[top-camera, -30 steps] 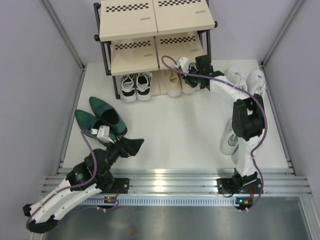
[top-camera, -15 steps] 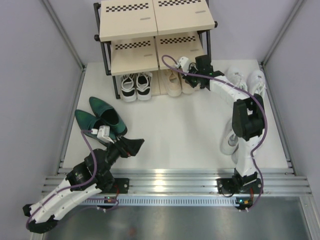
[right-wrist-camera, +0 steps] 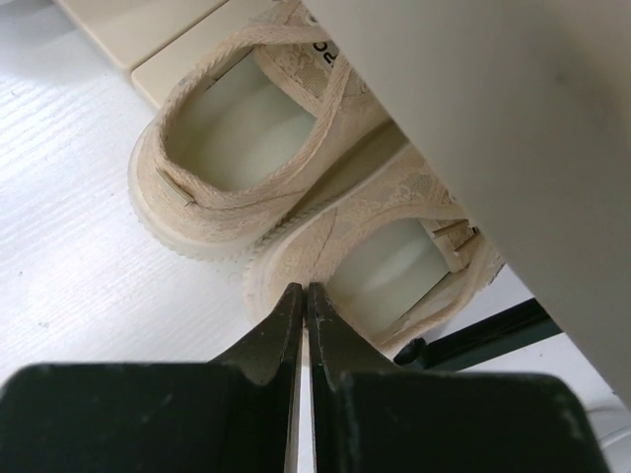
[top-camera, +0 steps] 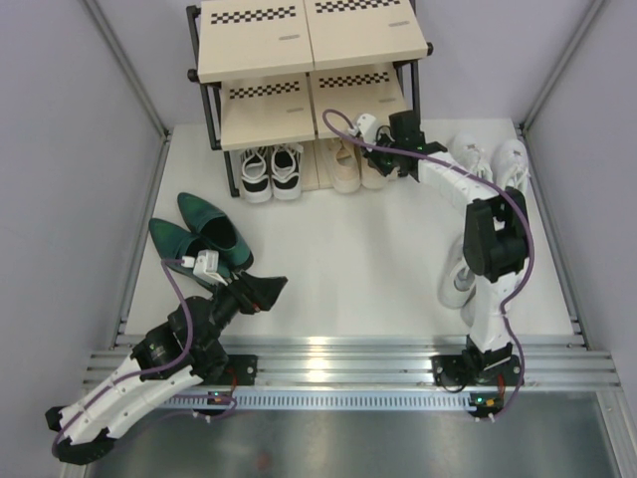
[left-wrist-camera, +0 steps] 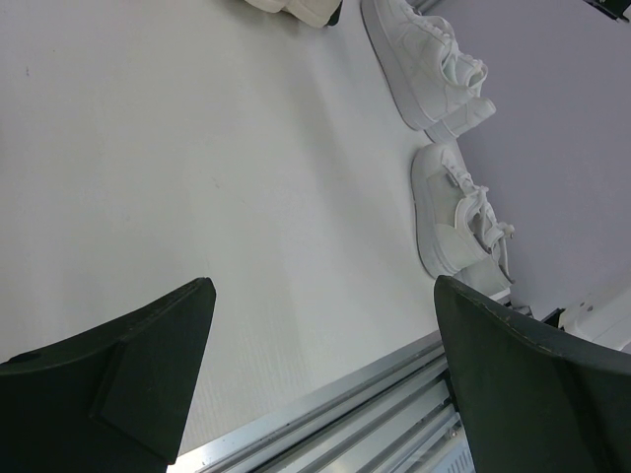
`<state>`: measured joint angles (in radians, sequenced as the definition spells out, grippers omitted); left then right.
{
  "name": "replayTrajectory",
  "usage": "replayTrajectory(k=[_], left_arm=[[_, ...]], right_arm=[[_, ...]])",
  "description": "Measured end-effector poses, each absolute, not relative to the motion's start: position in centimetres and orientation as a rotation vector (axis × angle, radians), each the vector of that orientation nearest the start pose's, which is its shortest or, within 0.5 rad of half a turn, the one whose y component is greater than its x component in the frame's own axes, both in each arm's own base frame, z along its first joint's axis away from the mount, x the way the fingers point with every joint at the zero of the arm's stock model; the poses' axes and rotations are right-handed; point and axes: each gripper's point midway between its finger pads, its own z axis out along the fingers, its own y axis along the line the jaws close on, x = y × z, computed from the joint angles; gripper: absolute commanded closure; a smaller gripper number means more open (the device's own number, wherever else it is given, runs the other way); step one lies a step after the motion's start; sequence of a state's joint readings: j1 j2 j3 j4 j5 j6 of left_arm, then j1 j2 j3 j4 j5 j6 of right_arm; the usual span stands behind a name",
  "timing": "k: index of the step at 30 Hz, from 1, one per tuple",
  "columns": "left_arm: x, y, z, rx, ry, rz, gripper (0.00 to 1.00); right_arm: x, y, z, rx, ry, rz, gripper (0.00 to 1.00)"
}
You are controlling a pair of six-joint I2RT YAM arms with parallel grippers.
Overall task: Place and organize the shoes onto the shoe shelf
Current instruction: Adjust the shoe at the shoe shelf.
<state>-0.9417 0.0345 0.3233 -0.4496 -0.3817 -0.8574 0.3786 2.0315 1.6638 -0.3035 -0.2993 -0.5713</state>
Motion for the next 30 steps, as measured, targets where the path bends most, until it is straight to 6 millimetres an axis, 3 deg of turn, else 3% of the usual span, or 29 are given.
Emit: replayTrajectory(k=[11, 16, 20, 24, 30], left_arm=[[15.6, -15.2, 18.3, -0.212, 1.813, -0.979, 0.02], [15.5, -15.3, 18.3, -0.210, 1.813, -0.981, 0.02], [15.5, -15.3, 18.3, -0.210, 1.814, -0.981, 0.02], [15.5, -15.3, 18.3, -0.210, 1.814, -0.981, 0.02], [15.5, -15.3, 18.3, -0.206, 1.815, -0.984, 0.02]], right_arm=[[50.7, 23.8, 13.6, -1.154, 1.897, 0.237, 0.99], [50.7, 23.7, 13.6, -1.151, 1.902, 0.227, 0.82], [49.7, 23.6, 13.4, -1.152, 1.910, 0.233, 0.57], [48.3, 23.6, 14.6, -1.147, 1.902, 0.243, 0.49], [47.7, 23.6, 18.8, -1.093, 1.841, 0.243, 0.44]])
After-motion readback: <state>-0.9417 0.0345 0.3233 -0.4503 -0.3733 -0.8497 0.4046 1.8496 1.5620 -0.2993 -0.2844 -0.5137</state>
